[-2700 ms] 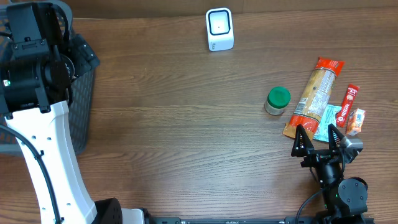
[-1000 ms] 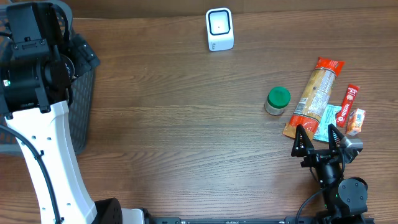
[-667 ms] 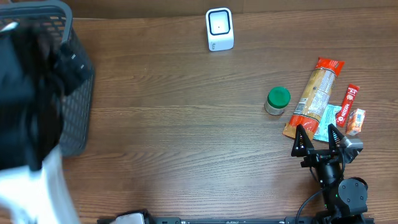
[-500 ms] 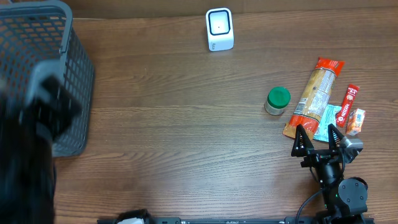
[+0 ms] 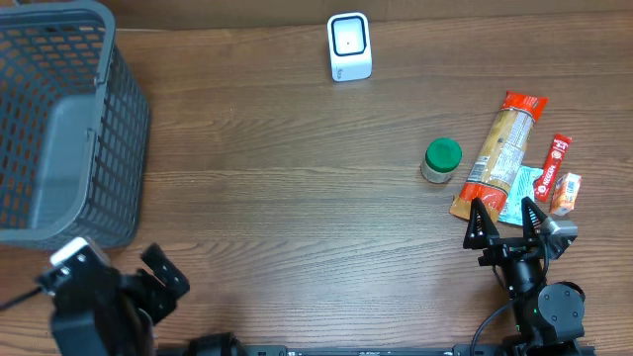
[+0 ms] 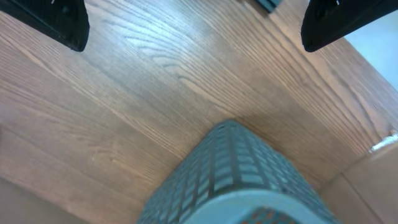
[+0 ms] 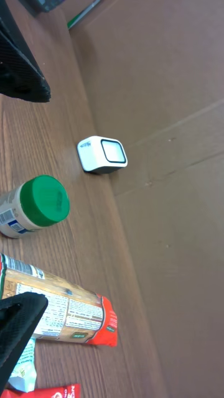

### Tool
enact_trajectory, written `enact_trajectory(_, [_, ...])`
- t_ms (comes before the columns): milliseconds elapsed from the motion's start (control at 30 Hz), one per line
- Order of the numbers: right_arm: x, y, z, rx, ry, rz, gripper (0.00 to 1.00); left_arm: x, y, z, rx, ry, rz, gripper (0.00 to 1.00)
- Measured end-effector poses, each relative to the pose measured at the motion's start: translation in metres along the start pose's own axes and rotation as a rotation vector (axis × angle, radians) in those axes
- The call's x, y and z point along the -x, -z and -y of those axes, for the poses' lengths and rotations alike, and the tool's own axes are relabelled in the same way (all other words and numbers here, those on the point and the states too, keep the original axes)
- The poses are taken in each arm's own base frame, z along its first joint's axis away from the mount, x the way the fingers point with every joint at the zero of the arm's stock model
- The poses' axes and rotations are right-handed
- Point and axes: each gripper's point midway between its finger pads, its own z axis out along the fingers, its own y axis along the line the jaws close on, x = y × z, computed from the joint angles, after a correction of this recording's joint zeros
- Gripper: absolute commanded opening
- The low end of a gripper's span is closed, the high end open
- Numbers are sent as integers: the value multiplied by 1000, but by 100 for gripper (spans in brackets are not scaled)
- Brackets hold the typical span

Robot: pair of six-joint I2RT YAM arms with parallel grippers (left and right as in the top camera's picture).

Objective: Scan the item barcode

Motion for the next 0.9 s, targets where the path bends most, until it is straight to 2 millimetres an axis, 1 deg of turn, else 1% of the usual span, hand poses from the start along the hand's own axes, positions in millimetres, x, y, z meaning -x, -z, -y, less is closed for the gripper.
enact_trajectory(67, [0, 0, 0, 0, 0, 0, 100, 3, -6, 5, -41, 30, 73, 100])
enact_trajectory(100, [0, 0, 0, 0, 0, 0, 100, 8, -9, 9, -68, 48, 121, 100])
enact_trajectory(200, [0, 0, 0, 0, 1, 0, 100, 32, -9, 28, -184, 108, 286, 100])
enact_trajectory(233, [0, 0, 0, 0, 0, 0, 100, 45, -6, 36, -244, 135, 367, 100])
enact_trajectory(300, [0, 0, 0, 0, 0, 0, 100, 65, 4, 50, -348, 172, 501, 100])
enact_trajectory(367, [0, 0, 0, 0, 0, 0, 100, 83, 21, 60, -456, 201, 643, 100])
enact_trajectory(433, [0, 0, 0, 0, 0, 0, 100, 96, 42, 68, -567, 222, 791, 100])
enact_trajectory(467, [0, 0, 0, 0, 0, 0, 100, 98, 50, 70, -609, 226, 844, 100])
enact_trajectory(567, [0, 0, 0, 0, 0, 0, 100, 99, 72, 73, -722, 232, 997, 100])
enact_trajectory(600, [0, 0, 0, 0, 0, 0, 100, 98, 77, 73, -749, 236, 1034, 100])
enact_trajectory(667, [0, 0, 0, 0, 0, 0, 100, 91, 77, 74, -787, 242, 1068, 100])
enact_trajectory(767, [0, 0, 0, 0, 0, 0, 100, 78, 64, 79, -818, 238, 1059, 100])
enact_trajectory(900, [0, 0, 0, 0, 0, 0, 100, 60, 35, 85, -819, 233, 1008, 100])
